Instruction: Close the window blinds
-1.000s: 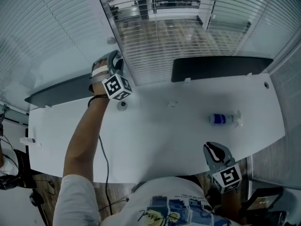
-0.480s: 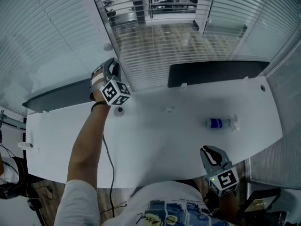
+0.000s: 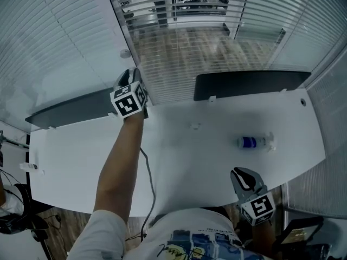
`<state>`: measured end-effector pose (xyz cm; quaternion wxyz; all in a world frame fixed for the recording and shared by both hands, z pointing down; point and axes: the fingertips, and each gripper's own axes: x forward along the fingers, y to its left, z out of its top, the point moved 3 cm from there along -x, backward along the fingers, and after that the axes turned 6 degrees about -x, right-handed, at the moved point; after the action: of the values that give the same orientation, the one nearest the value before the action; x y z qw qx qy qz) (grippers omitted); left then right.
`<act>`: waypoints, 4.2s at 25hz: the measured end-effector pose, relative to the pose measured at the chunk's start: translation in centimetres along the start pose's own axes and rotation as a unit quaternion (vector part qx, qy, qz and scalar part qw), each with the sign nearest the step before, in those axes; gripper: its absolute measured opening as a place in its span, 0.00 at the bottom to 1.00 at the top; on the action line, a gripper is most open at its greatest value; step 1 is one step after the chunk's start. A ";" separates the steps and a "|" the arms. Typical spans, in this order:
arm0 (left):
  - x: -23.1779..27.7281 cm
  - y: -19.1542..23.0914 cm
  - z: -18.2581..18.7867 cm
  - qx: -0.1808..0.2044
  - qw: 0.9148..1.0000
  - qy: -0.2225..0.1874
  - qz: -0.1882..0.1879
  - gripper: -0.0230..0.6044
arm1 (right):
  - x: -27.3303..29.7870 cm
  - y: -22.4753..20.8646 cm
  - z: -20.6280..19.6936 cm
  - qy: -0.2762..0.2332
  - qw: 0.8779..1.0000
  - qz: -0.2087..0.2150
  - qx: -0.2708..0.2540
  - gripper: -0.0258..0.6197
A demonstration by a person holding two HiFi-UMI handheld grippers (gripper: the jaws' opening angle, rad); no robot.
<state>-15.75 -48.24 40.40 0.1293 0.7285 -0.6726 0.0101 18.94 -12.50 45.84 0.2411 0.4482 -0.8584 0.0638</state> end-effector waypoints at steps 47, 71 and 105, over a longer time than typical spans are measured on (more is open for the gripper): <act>0.4 -1.4 -0.4 0.407 0.913 0.036 0.002 0.25 | -0.1 0.1 0.0 -0.005 1.000 0.003 -0.002 0.09; -0.9 -1.8 0.0 0.460 0.888 0.005 -0.013 0.33 | -0.1 0.1 -0.1 -0.005 1.000 0.001 0.002 0.08; 0.1 -1.6 -0.6 0.433 0.901 0.020 0.020 0.24 | 0.4 0.5 -0.3 -0.004 1.000 0.012 0.001 0.09</act>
<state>-14.07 -48.09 40.68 -0.1855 0.6987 -0.6137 0.3175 18.42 -12.40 46.31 0.2360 0.4387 -0.8646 0.0656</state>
